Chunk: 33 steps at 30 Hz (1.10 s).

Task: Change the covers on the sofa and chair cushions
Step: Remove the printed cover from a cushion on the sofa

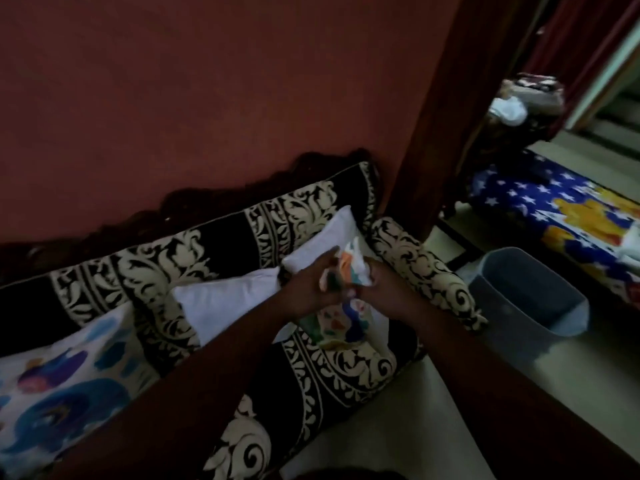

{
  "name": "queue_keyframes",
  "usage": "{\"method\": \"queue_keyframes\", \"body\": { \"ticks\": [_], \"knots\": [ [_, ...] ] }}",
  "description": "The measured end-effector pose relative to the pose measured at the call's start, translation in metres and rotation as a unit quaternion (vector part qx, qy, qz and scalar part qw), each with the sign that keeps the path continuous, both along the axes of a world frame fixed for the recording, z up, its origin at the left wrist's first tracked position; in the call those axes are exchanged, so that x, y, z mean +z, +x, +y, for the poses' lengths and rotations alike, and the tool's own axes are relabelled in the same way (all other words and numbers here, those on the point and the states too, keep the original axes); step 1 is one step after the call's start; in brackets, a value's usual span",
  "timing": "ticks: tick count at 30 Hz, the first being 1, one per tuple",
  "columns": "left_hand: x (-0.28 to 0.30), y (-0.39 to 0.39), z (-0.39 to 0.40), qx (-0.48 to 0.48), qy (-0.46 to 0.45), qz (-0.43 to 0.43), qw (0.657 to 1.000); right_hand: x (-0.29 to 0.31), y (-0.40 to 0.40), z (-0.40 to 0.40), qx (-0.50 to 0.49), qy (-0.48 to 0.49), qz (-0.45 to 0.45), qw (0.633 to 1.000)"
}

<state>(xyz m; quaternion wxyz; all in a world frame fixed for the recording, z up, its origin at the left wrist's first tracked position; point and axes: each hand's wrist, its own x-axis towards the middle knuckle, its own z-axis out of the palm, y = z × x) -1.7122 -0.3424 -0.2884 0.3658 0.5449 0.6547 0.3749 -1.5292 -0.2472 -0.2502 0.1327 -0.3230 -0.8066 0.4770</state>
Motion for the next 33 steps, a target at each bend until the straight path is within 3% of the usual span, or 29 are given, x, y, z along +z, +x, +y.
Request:
{"method": "queue_keyframes", "body": {
  "ticks": [4, 7, 9, 12, 17, 20, 25, 33],
  "knots": [
    [0.035, 0.095, 0.059, -0.026, 0.075, 0.08, 0.994, 0.008, 0.098, 0.023, -0.063, 0.095, -0.026, 0.993],
    [0.036, 0.16, 0.091, -0.06, 0.096, 0.08, 0.99, -0.003, 0.178, 0.041, -0.155, 0.136, -0.026, 0.978],
    [0.039, 0.216, 0.11, -0.046, 0.093, 0.037, 0.994, -0.009, 0.235, 0.05, -0.191, 0.126, -0.012, 0.973],
    [0.049, 0.298, 0.14, -0.005, 0.116, -0.031, 0.993, -0.023, 0.307, 0.058, -0.243, 0.028, -0.008, 0.97],
    [0.067, 0.397, 0.196, 0.016, 0.114, -0.119, 0.986, -0.046, 0.4, 0.065, -0.292, 0.007, -0.067, 0.954],
    [0.068, 0.427, 0.232, -0.009, 0.129, -0.085, 0.988, -0.052, 0.455, 0.082, -0.333, 0.011, -0.092, 0.939],
    [0.052, 0.442, 0.303, 0.019, 0.095, -0.048, 0.994, -0.073, 0.539, 0.12, -0.398, 0.013, -0.228, 0.888],
    [-0.002, 0.451, 0.413, 0.007, 0.02, -0.022, 1.0, -0.069, 0.619, 0.195, -0.559, 0.051, -0.26, 0.786]
  ]
}}
